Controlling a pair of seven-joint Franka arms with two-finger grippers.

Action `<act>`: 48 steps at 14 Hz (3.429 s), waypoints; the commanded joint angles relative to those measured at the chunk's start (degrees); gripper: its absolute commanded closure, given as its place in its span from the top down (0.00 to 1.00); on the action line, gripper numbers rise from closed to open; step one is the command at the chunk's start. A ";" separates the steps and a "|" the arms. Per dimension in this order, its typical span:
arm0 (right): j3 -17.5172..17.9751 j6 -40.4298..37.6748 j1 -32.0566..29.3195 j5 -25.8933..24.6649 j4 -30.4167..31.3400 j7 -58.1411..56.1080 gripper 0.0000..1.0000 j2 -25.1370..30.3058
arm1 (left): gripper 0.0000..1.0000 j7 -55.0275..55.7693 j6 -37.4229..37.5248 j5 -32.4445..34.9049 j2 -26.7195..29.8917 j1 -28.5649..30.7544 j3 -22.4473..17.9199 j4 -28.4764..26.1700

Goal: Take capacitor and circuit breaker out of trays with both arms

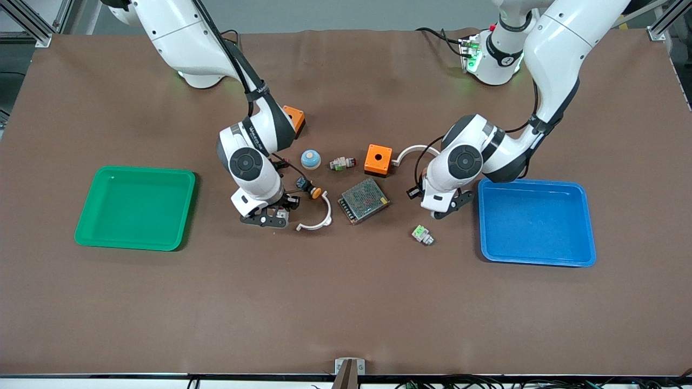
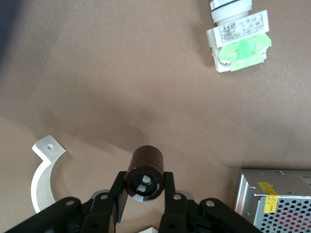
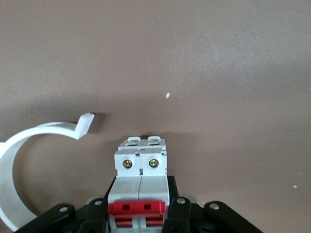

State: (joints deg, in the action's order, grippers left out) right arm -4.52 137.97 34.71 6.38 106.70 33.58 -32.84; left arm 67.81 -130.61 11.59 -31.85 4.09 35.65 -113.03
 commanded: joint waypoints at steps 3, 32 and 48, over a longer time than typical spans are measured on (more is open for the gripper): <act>-0.66 0.47 0.63 0.64 -2.37 1.75 0.43 -1.97 | 0.16 1.10 0.00 3.09 -1.81 -0.32 0.21 0.79; -1.01 -54.20 -34.71 -6.03 -32.97 -35.08 1.00 12.70 | 1.00 -58.13 42.54 -2.77 26.12 -1.61 -23.74 31.03; -0.75 -46.21 -35.41 -6.38 -9.41 -38.15 1.00 35.12 | 1.00 -60.70 45.97 -10.87 33.69 -5.68 -29.58 28.75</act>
State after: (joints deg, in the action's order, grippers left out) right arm -5.97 92.03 0.35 0.75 95.14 -3.10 -0.80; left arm 6.04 -84.69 3.23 0.70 -1.49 5.55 -82.64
